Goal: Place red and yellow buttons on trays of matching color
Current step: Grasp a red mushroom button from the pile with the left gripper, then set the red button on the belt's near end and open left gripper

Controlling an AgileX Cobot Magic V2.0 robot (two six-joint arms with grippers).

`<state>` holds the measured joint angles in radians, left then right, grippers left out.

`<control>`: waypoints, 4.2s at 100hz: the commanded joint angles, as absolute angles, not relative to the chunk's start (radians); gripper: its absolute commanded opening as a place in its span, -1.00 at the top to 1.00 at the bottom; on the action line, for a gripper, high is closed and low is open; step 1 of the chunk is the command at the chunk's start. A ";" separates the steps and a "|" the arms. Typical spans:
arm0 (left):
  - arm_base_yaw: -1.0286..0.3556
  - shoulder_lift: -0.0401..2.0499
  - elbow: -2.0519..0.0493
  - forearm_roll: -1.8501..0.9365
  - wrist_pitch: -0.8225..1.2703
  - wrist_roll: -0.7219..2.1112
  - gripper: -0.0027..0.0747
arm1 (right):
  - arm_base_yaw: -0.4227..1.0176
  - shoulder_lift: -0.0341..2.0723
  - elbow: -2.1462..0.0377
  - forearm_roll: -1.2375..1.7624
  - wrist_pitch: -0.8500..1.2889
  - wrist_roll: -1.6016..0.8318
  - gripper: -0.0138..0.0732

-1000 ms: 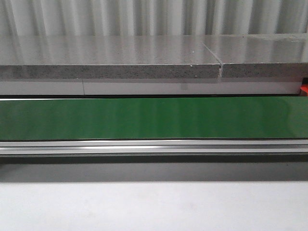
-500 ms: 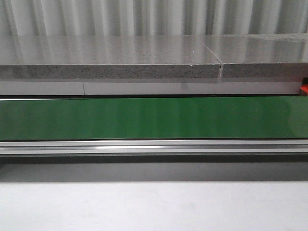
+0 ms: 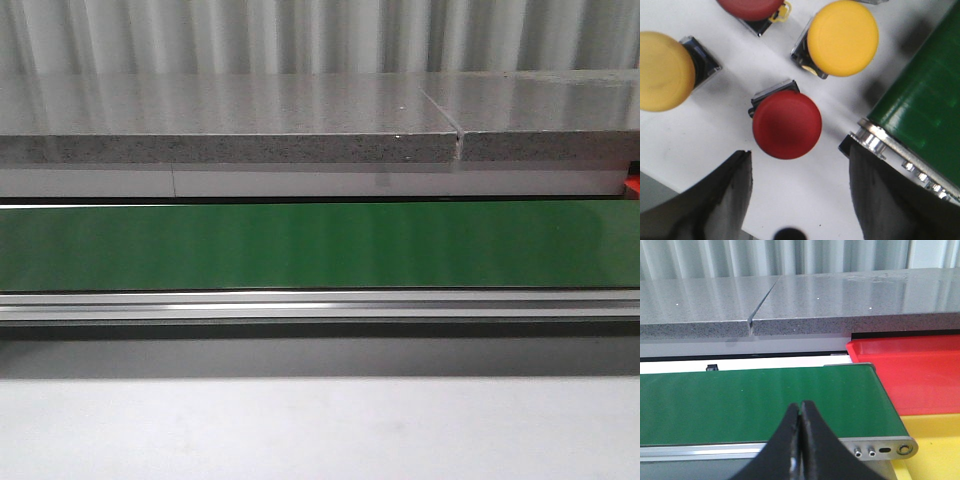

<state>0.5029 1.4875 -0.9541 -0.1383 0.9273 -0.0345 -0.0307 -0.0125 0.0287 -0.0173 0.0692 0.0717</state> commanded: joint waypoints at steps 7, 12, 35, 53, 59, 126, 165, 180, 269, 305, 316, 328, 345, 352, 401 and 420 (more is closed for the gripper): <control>0.503 1.496 -1.008 -0.155 0.918 -0.036 -0.15 | -0.032 -0.021 0.012 -0.024 -0.015 0.073 0.92; 0.503 1.510 -1.018 -0.153 0.921 -0.036 -0.15 | -0.032 -0.021 0.012 -0.024 -0.015 0.073 0.92; 0.503 1.567 -1.031 -0.147 0.923 -0.036 -0.15 | -0.032 -0.021 0.012 -0.024 -0.015 0.073 0.92; 0.503 1.601 -1.032 -0.139 0.923 -0.036 -0.15 | -0.032 -0.021 0.012 -0.024 -0.015 0.073 0.92; 0.503 1.606 -1.032 -0.137 0.918 -0.036 -0.15 | -0.032 -0.021 0.012 -0.024 -0.015 0.073 0.92; 0.503 1.545 -1.032 -0.099 0.953 -0.034 0.56 | -0.032 -0.021 0.012 -0.024 -0.015 0.073 0.92; 0.503 1.315 -1.059 -0.097 1.051 0.011 0.56 | -0.032 -0.021 0.012 -0.024 -0.015 0.073 0.92; 0.460 1.309 -1.135 -0.108 1.097 0.016 0.56 | -0.032 -0.021 0.012 -0.024 -0.015 0.073 0.92; 0.180 1.672 -1.483 -0.098 1.256 0.018 0.51 | -0.032 -0.021 0.012 -0.024 -0.015 0.073 0.92; 0.180 1.674 -1.486 -0.116 1.230 0.018 -0.20 | -0.032 -0.021 0.012 -0.024 -0.015 0.073 0.92; 0.180 1.669 -1.498 -0.141 1.197 0.015 -0.21 | -0.032 -0.021 0.012 -0.024 -0.015 0.073 0.92; 0.184 1.643 -1.500 -0.201 1.141 0.015 -0.21 | -0.032 -0.021 0.012 -0.024 -0.015 0.073 0.92; 0.207 1.617 -1.500 -0.197 1.139 0.015 -0.21 | -0.032 -0.021 0.012 -0.024 -0.015 0.073 0.92; 0.226 1.604 -1.500 -0.195 1.133 0.015 -0.21 | -0.032 -0.021 0.012 -0.024 -0.015 0.073 0.92; 0.434 1.484 -1.375 -0.142 1.211 0.015 -0.21 | -0.032 -0.021 0.012 -0.024 -0.015 0.073 0.92; 0.512 1.486 -1.240 -0.144 1.120 -0.070 -0.21 | -0.032 -0.021 0.012 -0.024 -0.015 0.073 0.92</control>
